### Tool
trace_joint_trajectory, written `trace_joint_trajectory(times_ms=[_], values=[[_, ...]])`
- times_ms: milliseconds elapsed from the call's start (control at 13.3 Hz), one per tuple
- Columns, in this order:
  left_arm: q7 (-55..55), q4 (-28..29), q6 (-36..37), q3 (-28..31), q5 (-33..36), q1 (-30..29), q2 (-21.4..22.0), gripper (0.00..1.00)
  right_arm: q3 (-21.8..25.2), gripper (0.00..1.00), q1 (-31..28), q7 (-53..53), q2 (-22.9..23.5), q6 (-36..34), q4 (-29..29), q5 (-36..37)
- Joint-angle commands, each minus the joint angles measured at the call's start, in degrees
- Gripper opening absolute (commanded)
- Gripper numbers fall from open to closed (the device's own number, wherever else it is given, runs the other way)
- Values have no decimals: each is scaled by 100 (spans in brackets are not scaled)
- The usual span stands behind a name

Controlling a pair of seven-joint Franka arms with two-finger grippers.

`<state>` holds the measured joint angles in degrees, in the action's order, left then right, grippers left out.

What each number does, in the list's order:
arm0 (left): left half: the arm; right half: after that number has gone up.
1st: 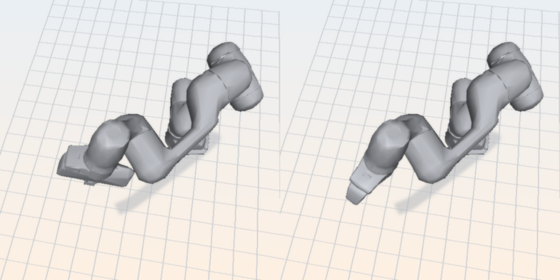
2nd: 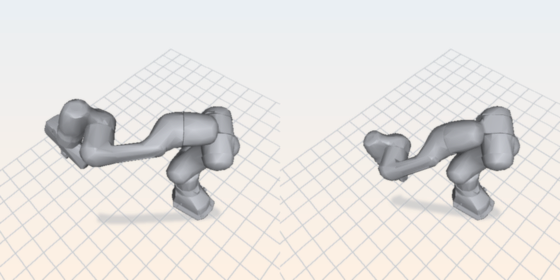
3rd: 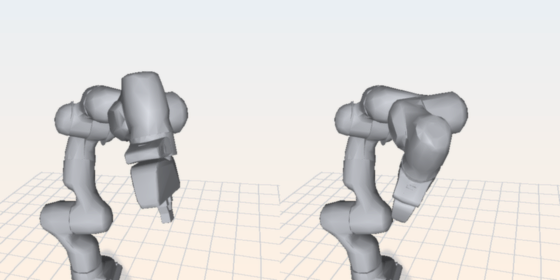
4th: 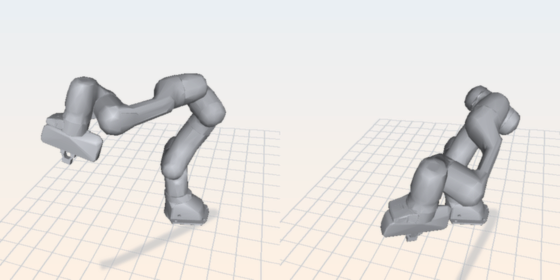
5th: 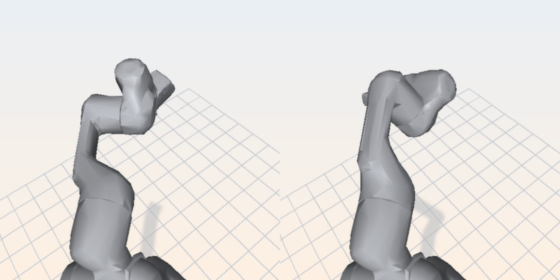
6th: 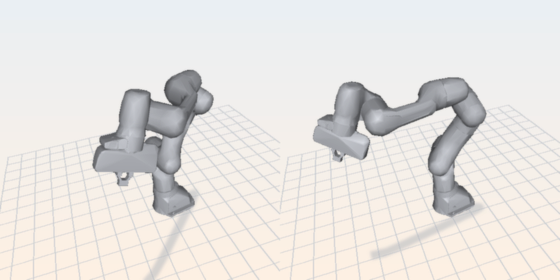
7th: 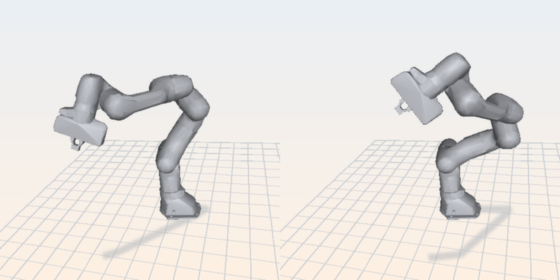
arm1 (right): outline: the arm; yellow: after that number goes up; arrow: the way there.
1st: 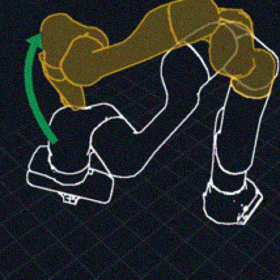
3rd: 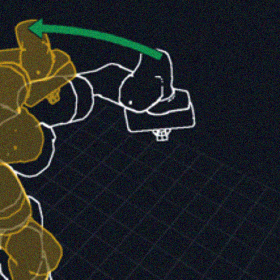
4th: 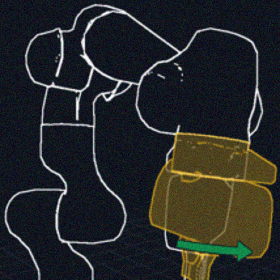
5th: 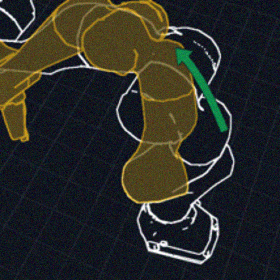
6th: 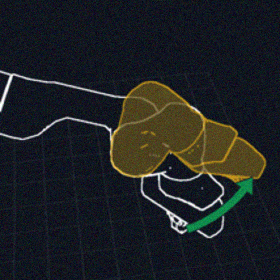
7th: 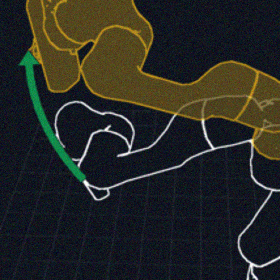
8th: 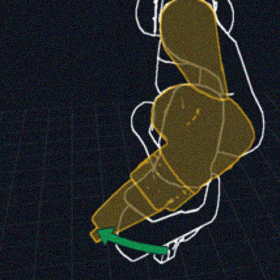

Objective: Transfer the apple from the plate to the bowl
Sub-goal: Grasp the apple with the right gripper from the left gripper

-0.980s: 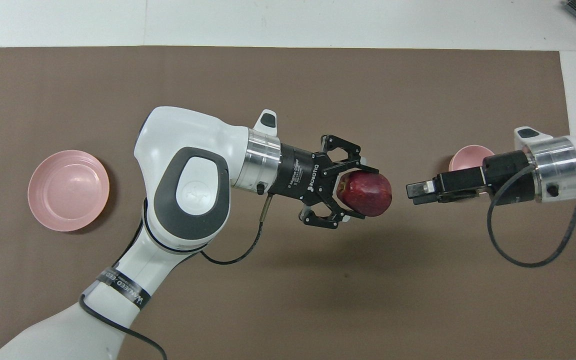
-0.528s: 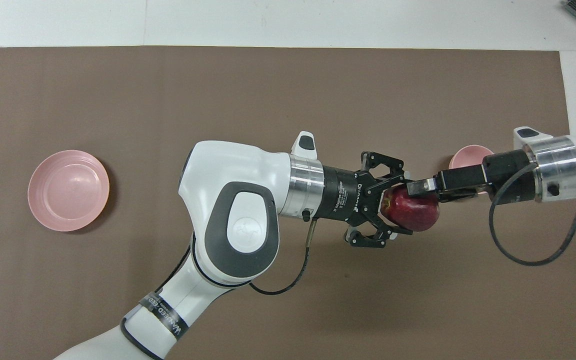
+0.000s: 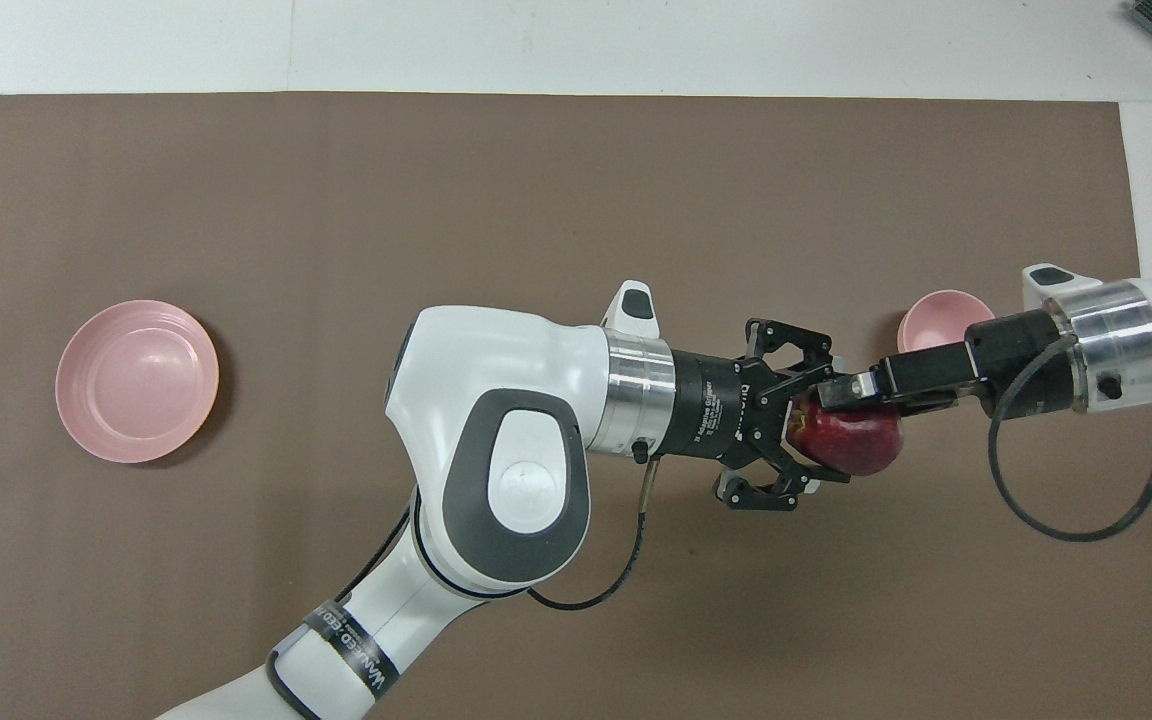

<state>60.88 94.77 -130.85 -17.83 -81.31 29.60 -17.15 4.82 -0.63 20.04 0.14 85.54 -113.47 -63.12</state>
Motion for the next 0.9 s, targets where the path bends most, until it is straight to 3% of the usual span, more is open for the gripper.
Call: trace_joint_trajectory(times_ms=[0,226,452,528,603,829], values=[[82,-178,-125,16,-96,99,-86,0,-33,67,-60,-150,-58,-99,-43,203],[73,-169,-125,16,-87,99,-86,0,-33,4,-60,-211,-41,-134,-8,265],[73,-178,-134,-10,-69,99,-86,0,-33,0,-34,-211,-23,-125,18,265],[65,-178,-134,-10,-43,99,-86,19,-33,0,-16,-211,-14,-116,27,274],[47,-178,-134,-10,-43,99,-86,99,-33,0,-25,-220,-14,-107,36,274],[65,-160,-117,-1,71,12,-78,100,-33,0,-25,-211,3,-107,62,300]])
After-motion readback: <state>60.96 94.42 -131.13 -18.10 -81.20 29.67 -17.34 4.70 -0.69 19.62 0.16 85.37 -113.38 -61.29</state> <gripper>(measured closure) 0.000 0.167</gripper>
